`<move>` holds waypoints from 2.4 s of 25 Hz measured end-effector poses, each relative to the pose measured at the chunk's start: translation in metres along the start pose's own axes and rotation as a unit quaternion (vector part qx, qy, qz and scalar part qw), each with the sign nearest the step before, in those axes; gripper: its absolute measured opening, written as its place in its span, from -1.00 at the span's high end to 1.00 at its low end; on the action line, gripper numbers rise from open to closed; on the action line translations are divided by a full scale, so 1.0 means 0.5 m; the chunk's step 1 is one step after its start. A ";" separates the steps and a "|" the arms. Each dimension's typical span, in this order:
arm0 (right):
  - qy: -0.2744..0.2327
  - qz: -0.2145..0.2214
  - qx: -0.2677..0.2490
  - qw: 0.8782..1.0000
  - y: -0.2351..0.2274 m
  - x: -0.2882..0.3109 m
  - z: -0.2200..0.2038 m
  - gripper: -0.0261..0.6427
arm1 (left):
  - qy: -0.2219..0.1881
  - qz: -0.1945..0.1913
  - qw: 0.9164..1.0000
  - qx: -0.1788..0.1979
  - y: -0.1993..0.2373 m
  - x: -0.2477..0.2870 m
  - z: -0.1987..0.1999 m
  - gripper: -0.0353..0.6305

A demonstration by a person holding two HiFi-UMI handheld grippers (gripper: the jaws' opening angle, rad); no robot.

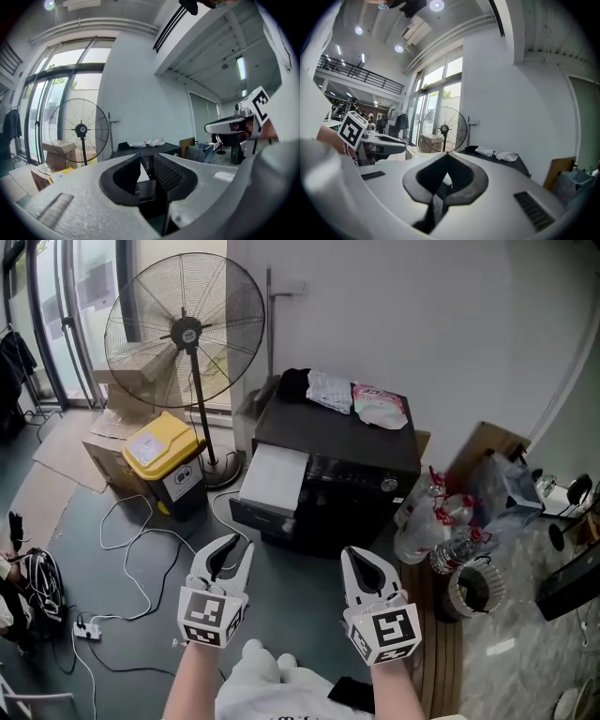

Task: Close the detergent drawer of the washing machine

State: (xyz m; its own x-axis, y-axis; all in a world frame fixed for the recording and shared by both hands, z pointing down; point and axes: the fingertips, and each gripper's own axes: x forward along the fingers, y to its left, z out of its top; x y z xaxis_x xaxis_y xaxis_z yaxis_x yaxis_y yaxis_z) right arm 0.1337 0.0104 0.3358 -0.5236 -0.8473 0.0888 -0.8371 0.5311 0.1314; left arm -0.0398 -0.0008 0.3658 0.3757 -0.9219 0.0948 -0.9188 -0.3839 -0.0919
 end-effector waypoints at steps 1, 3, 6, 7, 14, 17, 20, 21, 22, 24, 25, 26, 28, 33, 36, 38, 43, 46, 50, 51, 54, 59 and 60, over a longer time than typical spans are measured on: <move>0.005 0.001 0.003 1.000 -0.001 0.005 -0.009 0.92 | 0.005 0.001 1.000 0.001 0.003 0.009 -0.010 0.60; 0.012 0.005 0.006 1.000 -0.002 0.017 -0.024 0.92 | 0.012 0.005 1.000 0.001 0.010 0.026 -0.027 0.61; 0.022 0.008 0.008 1.000 -0.004 0.035 -0.044 0.92 | 0.024 0.012 1.000 -0.005 0.021 0.052 -0.057 0.61; 0.025 0.007 0.009 1.000 -0.007 0.042 -0.051 0.92 | 0.029 0.013 0.999 -0.008 0.025 0.062 -0.068 0.61; 0.056 -0.001 0.016 0.998 -0.028 0.096 -0.090 0.92 | 0.065 0.016 0.998 -0.015 0.050 0.142 -0.155 0.61; 0.065 -0.006 0.020 0.998 -0.033 0.128 -0.106 0.92 | 0.076 0.014 0.997 -0.025 0.066 0.178 -0.189 0.61; 0.080 -0.009 0.025 0.996 -0.035 0.152 -0.127 0.92 | 0.098 0.006 0.994 -0.039 0.075 0.210 -0.233 0.61; 0.086 -0.010 0.026 0.996 -0.038 0.160 -0.133 0.92 | 0.106 0.003 0.993 -0.045 0.077 0.221 -0.247 0.61; 0.091 -0.011 0.028 0.995 -0.040 0.167 -0.139 0.92 | 0.113 0.001 0.992 -0.051 0.080 0.233 -0.260 0.61; 0.099 -0.013 0.031 0.994 -0.046 0.183 -0.150 0.92 | 0.127 0.001 0.990 -0.058 0.087 0.256 -0.287 0.61; 0.104 -0.014 0.033 0.994 -0.049 0.190 -0.157 0.92 | 0.134 0.001 0.989 -0.061 0.091 0.267 -0.300 0.61; 0.108 -0.016 0.035 0.993 -0.053 0.197 -0.165 0.92 | 0.141 0.001 0.988 -0.063 0.095 0.278 -0.314 0.61; 0.115 -0.019 0.038 0.992 -0.061 0.211 -0.179 0.92 | 0.153 0.004 0.986 -0.065 0.103 0.299 -0.339 0.61; 0.133 -0.023 0.045 0.990 -0.073 0.238 -0.207 0.92 | 0.178 0.019 0.981 -0.068 0.126 0.330 -0.389 0.61; 0.145 -0.023 0.047 0.988 -0.077 0.244 -0.224 0.92 | 0.189 0.025 0.978 -0.079 0.126 0.339 -0.403 0.61; 0.152 -0.024 0.049 0.987 -0.081 0.248 -0.233 0.92 | 0.193 0.029 0.978 -0.080 0.129 0.349 -0.410 0.61; 0.157 -0.032 0.054 0.986 -0.096 0.255 -0.238 0.92 | 0.196 0.034 0.976 -0.087 0.134 0.356 -0.414 0.59; 0.155 -0.035 0.058 0.986 -0.104 0.261 -0.236 0.92 | 0.194 0.028 0.976 -0.090 0.134 0.355 -0.412 0.59; 0.153 -0.034 0.060 0.986 -0.109 0.276 -0.234 0.92 | 0.200 0.022 0.976 -0.088 0.135 0.356 -0.409 0.59; 0.153 -0.034 0.062 0.986 -0.110 0.280 -0.234 0.92 | 0.200 0.021 0.976 -0.086 0.135 0.357 -0.408 0.59; 0.152 -0.034 0.064 0.986 -0.113 0.291 -0.233 0.92 | 0.197 0.015 0.977 -0.082 0.135 0.363 -0.400 0.59; 0.152 -0.033 0.069 0.985 -0.116 0.309 -0.234 0.92 | 0.211 0.018 0.974 -0.082 0.150 0.390 -0.397 0.60; 0.152 -0.032 0.069 0.985 -0.116 0.313 -0.234 0.92 | 0.213 0.020 0.973 -0.085 0.156 0.393 -0.399 0.60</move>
State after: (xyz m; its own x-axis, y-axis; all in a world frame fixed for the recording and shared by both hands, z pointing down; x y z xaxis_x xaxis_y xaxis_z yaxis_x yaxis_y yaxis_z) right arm 0.1191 -0.1525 0.4575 -0.4150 -0.8270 0.3793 -0.8914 0.4530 0.0124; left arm -0.0616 -0.2015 0.5750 0.2886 -0.8165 0.5001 -0.9519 -0.3007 0.0584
